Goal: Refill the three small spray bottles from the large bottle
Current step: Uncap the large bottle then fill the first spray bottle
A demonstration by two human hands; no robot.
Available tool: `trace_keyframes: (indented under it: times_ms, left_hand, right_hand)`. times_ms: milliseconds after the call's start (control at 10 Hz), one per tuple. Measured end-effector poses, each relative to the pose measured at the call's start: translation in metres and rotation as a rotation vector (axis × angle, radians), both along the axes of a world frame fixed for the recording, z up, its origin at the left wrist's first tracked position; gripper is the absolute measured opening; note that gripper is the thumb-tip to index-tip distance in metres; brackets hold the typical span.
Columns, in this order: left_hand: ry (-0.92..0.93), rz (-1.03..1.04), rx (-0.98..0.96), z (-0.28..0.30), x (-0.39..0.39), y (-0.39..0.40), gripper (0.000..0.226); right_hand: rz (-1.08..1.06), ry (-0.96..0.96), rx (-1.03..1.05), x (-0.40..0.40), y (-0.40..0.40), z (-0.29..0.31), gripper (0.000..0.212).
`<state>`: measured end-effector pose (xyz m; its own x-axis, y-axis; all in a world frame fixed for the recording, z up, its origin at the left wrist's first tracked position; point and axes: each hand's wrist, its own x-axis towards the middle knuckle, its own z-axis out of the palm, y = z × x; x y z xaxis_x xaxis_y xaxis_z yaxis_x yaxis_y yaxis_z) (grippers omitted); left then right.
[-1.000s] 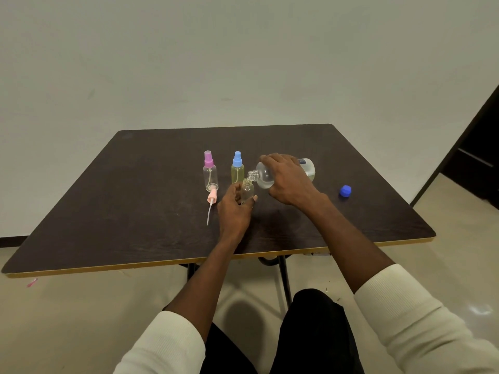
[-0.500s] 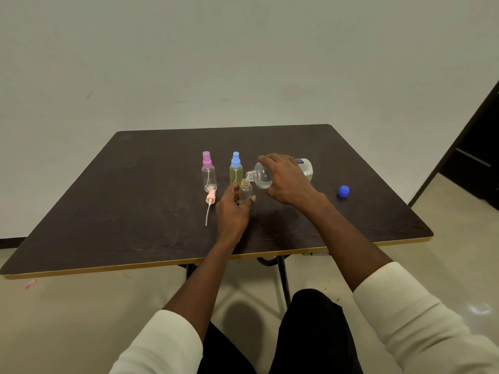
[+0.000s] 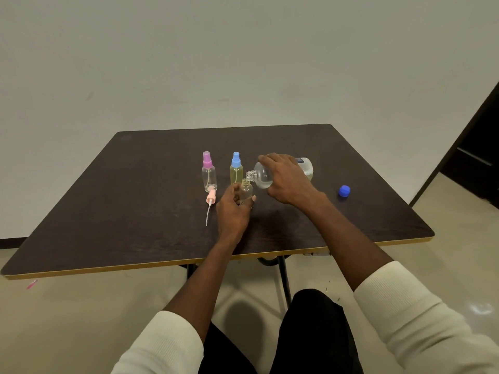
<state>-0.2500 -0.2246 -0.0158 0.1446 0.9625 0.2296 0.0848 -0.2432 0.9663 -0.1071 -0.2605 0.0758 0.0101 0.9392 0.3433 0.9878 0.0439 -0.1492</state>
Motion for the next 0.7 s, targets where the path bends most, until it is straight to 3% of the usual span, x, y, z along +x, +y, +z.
trace_keyframes:
  times_ms: [700]
  left_hand:
    - [-0.002, -0.007, 0.011, -0.0001, -0.0010, 0.0016, 0.034]
  right_hand:
    - [-0.002, -0.005, -0.015, -0.0019, 0.0008, 0.0024, 0.073]
